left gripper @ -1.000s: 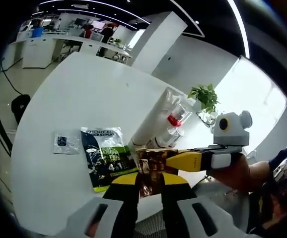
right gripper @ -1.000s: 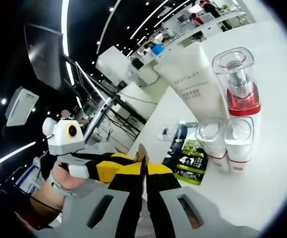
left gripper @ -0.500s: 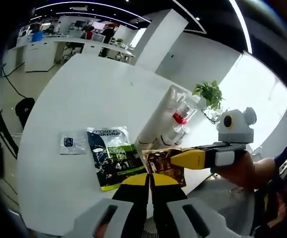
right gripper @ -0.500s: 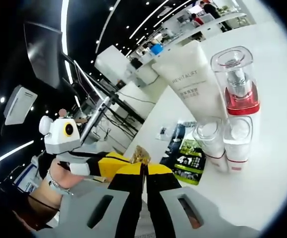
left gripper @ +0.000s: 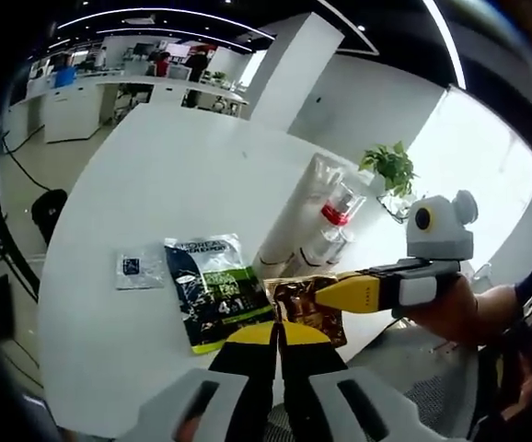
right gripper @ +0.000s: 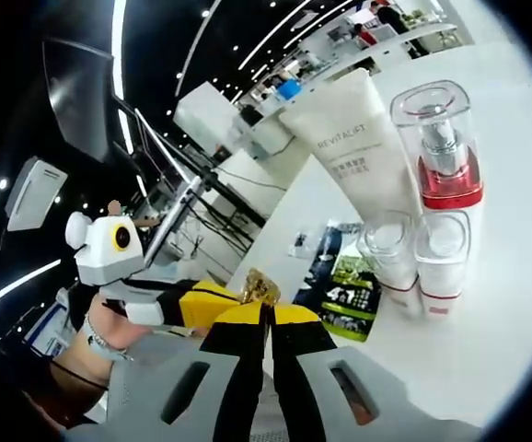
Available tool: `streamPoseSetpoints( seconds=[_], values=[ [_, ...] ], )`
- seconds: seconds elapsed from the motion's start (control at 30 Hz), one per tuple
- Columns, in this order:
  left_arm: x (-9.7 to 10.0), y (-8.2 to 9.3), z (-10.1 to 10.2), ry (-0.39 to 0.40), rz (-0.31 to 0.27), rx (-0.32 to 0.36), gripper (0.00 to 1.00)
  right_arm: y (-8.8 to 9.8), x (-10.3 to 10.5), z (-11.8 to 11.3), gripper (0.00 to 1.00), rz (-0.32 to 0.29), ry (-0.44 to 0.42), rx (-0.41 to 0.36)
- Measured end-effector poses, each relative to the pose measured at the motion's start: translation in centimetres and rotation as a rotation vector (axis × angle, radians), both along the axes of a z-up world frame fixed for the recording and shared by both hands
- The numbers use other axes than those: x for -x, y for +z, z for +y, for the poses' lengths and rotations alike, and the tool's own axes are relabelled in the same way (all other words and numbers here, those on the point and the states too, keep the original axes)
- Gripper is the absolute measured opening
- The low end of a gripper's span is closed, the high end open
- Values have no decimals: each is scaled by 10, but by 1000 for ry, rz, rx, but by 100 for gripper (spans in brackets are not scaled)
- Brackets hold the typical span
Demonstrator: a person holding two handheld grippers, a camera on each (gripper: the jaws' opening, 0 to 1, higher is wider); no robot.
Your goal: Arrange the skincare products in the storage area until every visible bottle or jar stands upright without overlapping.
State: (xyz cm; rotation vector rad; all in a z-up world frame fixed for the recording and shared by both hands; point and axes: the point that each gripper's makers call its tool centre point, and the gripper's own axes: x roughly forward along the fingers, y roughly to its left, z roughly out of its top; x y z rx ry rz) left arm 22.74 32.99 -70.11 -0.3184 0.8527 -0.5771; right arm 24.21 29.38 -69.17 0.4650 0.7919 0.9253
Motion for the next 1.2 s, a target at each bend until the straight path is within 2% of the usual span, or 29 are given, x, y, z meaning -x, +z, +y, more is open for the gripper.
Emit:
streamPoseSetpoints(
  seconds=[0.43, 1.2],
  values=[
    [1, -3, 0, 10, 8, -20, 1, -2, 1, 0, 2, 5, 2, 9],
    [4, -12, 5, -5, 16, -106, 1, -4, -3, -2, 3, -39, -3, 44]
  ],
)
